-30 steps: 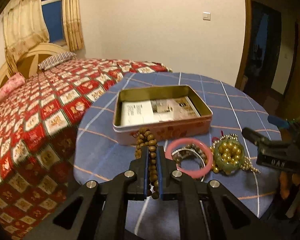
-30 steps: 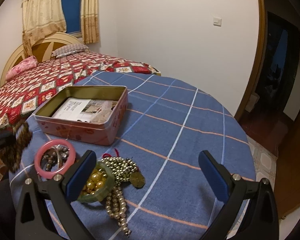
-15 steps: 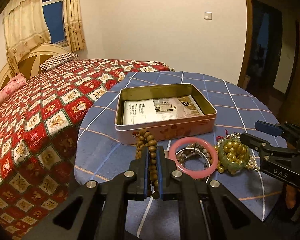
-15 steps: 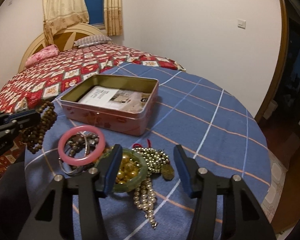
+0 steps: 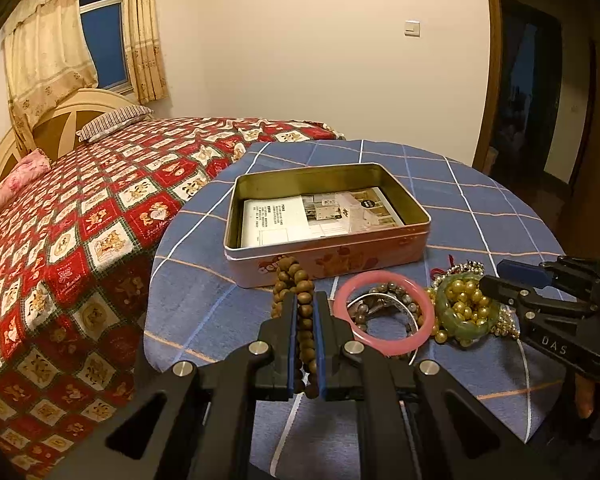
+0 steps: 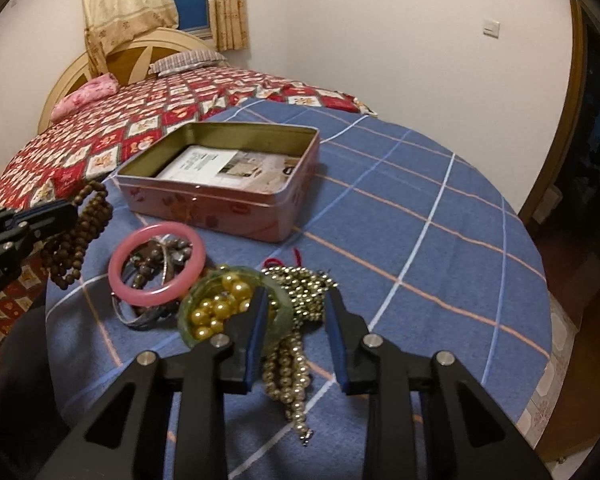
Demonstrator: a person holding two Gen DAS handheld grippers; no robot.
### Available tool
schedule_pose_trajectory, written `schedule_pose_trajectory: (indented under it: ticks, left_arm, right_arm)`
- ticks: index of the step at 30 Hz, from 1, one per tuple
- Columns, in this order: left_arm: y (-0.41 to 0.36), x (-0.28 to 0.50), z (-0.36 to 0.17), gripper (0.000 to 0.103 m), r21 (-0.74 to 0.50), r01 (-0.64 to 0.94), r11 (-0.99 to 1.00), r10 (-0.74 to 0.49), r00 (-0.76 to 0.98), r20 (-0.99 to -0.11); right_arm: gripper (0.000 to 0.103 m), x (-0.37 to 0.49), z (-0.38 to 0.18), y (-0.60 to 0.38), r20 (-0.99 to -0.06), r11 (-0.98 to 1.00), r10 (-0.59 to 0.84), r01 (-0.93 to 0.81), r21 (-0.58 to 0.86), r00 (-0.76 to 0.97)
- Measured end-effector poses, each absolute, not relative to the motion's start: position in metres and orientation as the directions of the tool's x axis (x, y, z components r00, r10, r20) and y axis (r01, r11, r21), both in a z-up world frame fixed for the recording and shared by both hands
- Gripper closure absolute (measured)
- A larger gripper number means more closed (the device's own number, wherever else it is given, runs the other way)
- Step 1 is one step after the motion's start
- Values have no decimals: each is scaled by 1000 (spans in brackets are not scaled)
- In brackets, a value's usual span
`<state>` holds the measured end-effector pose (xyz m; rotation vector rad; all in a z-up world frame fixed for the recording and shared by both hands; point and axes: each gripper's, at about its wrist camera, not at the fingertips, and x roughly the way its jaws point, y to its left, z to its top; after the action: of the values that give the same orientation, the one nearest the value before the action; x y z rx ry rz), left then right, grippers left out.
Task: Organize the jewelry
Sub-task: 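Grasp the green jade bangle with the right gripper while the left gripper holds the beads, then lower both held items into the pink tin and open both grippers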
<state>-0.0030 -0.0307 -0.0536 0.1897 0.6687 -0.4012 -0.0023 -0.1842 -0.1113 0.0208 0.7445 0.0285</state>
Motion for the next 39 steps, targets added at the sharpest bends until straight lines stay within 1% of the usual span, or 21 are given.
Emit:
schedule_pose_trajectory:
  ticks: [2,4,5,6,11,18,27,34,39]
  left_arm:
    - [-30,-3,-54,96,38,420,907,-302,709,-637]
    - [-31,-3,-54,96,37,421,906,-303,709,-637]
    - [-30,-3,-54,96,36,421,906,-303,709,-637]
    - [-30,-3,-54,96,36,421,906,-304,709,-636]
    - [-31,-3,-54,96,36,422,906,-304,707,-639]
    - [-32,-4,-55,96,35,423,906,-305,707,-638]
    - [-30,-1,-43,96,35,426,904,-316,723,-614]
    - [-24,13,-23,96,38,425,904,-329,751,-573]
    - [-22,35,-10,96,33,425,905,-335,757,-561]
  right_arm:
    - [71,-1,-113,-183,-682,999,34,-25,22,730]
    - [76,0,-117,-181,-696,999,48,-45,22,717]
    - [82,1,-118,-180,-699,998,52,-51,22,713]
    - [84,1,-119,-179,-700,998,57,-57,23,712]
    - [91,-3,-116,-181,-686,996,88,-74,49,722]
    - [92,-7,-109,-180,-668,993,119,-96,72,734]
    - [93,-11,-80,-192,-600,990,131,-71,123,790]
    - [93,1,-59,-191,-576,995,98,-68,73,812]
    - [93,18,-45,-187,-558,996,86,-77,40,825]
